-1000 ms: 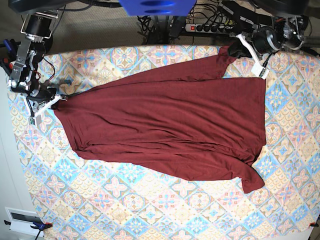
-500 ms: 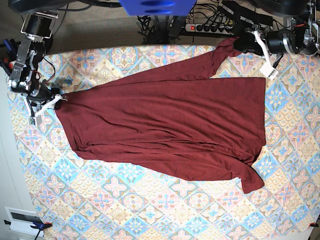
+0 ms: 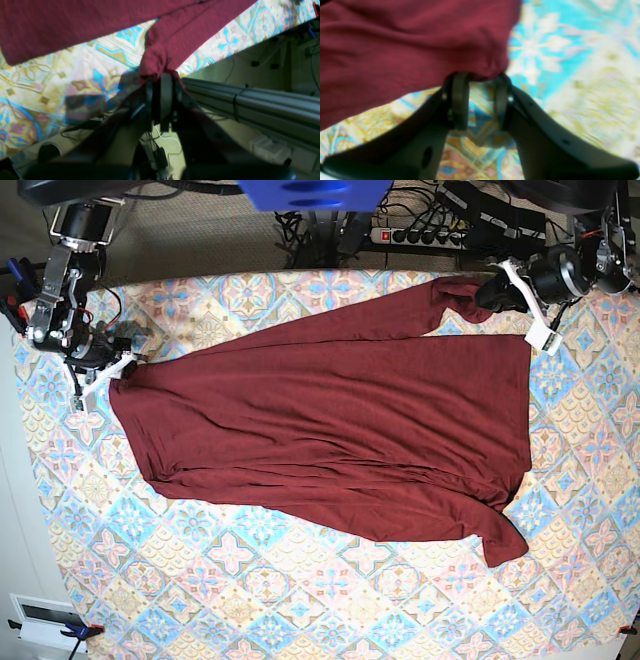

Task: Layout the t-shirt on the table in an organized manner, then fold the t-shirt properly
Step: 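Release the right gripper and move it to the shirt's collar edge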

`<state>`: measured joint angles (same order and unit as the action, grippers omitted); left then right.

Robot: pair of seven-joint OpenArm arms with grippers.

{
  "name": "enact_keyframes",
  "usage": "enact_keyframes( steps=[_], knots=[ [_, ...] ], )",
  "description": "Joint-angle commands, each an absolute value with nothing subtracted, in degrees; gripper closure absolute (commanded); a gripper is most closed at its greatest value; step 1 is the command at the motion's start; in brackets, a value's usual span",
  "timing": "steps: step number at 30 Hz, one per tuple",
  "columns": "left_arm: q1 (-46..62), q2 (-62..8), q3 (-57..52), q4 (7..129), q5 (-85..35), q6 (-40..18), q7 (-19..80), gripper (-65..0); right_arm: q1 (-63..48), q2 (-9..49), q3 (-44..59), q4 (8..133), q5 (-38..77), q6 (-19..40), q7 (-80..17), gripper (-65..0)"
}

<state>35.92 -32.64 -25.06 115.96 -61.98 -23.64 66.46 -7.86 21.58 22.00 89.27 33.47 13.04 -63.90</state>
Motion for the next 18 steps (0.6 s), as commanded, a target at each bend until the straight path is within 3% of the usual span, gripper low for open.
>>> enact_keyframes(
  steps=[1,15,18],
  knots=[
    [35.6,-33.3,-25.5,116.7,-63.1,-24.0,65.7,0.0,-7.3,23.0,22.5,88.7,33.3,12.7,-63.2,-17.8],
    [33.7,-33.6,-25.5,116.9,-66.8,-24.1,66.0,0.0,-4.9,20.5,22.5,85.2,33.3,12.7,-59.9,-17.5],
    [32.9,-33.7,-25.5,116.8,-67.1,-24.1,65.8,0.0,-4.9,20.5,22.5,85.9,33.7,12.8,-60.4,-13.8]
  ],
)
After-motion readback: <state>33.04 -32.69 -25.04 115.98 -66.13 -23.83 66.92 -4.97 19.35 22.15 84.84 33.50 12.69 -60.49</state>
